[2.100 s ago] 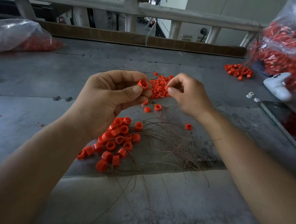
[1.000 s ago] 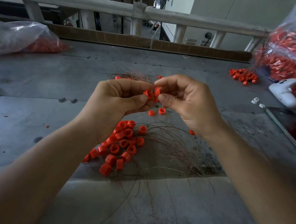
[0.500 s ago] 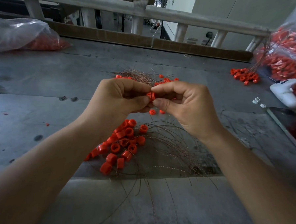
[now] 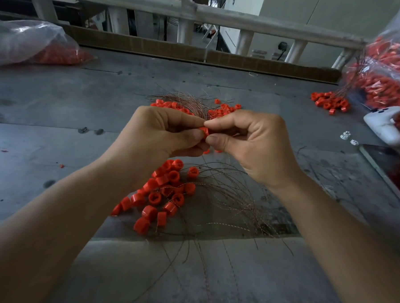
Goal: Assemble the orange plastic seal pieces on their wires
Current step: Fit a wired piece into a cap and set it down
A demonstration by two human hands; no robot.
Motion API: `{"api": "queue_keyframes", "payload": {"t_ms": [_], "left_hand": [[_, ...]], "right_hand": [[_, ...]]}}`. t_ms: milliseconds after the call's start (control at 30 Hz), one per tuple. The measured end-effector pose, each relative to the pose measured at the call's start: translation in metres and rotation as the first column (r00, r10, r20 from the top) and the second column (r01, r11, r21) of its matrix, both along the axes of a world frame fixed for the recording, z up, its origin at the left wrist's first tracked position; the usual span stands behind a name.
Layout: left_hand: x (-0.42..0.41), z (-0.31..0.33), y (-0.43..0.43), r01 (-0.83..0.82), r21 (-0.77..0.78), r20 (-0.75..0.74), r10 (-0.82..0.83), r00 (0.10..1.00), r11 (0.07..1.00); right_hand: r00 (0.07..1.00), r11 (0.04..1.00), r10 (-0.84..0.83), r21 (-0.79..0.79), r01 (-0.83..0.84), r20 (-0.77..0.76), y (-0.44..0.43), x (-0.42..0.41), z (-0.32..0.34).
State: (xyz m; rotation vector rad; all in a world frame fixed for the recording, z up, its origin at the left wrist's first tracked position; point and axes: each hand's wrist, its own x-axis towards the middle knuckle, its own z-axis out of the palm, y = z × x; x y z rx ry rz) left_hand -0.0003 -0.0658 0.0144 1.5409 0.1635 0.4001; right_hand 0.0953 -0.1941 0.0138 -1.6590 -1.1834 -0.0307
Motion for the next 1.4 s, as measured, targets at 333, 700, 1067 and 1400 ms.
{"api": "queue_keyframes", "payload": {"t_ms": [333,700,1067,1400], "left_hand": [[-0.002,0.001,-0.001,0.036,-0.002,-0.046,-0.036,0.998,0.999],[-0.003,0.003,-0.003,0.089,-0.127,-0.051,-0.096,0.994,0.988],[-0.005,0.004,0.004,0.238,-0.127,-0.138,-0.255,0.957,0.963],[-0.007,0.006,-0.001,0.242,0.042,-0.035,-0.241,0.97,0.969]], "right_hand": [[0.998,1.0,-0.005,0.007,0.005,0.057,-0.003,0.0,-0.002],[0.995,0.994,0.093,0.066,-0.092,-0.024,-0.002,0.001,0.0],[0.965,0.935,0.246,-0.239,-0.26,-0.086,-0.005,0.005,0.003],[0.988,0.963,0.152,-0.217,-0.157,-0.039,-0.002,-0.005,0.005]]}}
